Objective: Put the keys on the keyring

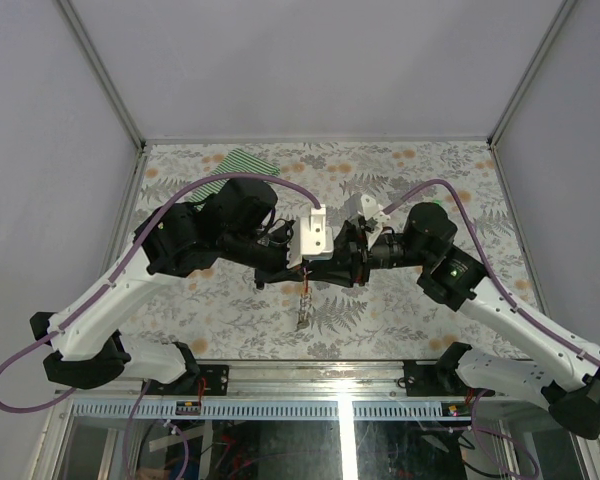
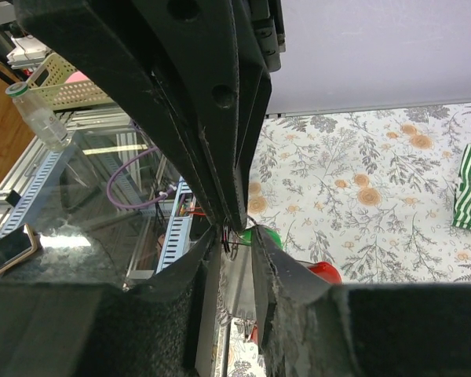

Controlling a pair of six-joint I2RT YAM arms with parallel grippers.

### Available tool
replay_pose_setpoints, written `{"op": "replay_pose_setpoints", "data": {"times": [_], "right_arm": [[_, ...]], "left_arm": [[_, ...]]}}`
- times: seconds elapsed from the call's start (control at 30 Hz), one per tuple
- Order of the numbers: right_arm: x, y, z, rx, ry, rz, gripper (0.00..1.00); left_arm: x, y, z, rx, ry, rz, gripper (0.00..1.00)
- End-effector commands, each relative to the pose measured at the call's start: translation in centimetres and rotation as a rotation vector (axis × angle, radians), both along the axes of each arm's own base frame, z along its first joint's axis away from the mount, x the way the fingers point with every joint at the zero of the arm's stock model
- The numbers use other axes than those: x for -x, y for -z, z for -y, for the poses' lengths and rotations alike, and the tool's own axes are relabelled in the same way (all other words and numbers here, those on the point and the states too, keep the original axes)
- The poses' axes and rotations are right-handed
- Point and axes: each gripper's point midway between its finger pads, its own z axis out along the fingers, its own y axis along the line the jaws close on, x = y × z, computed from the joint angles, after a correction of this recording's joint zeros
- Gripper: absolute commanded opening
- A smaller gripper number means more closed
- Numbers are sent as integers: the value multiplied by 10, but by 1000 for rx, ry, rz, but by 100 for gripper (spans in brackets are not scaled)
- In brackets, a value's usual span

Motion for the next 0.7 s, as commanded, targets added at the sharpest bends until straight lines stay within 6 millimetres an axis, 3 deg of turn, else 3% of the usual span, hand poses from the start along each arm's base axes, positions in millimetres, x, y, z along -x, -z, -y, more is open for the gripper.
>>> {"op": "replay_pose_setpoints", "data": {"times": [0.0, 0.13, 0.27, 0.37, 0.47, 0.67], "right_arm": [[2, -8, -4, -28, -20, 32, 24], [2, -8, -4, -28, -17, 39, 1], [2, -15, 0, -43, 3, 65, 0], [4, -29, 8, -84, 40, 105, 0], [8, -45, 16, -124, 60, 139, 0], [21, -70, 26, -173, 40, 184, 0]], "left_arm": [[0, -13, 3, 37, 7, 30, 0], [0, -13, 3, 37, 8, 30, 0], [0, -18, 3, 62, 1, 44, 2], [1, -28, 4, 122, -4, 66, 14], [5, -44, 8, 236, 2, 97, 24], [15, -75, 10, 495, 1, 154, 29]]}}
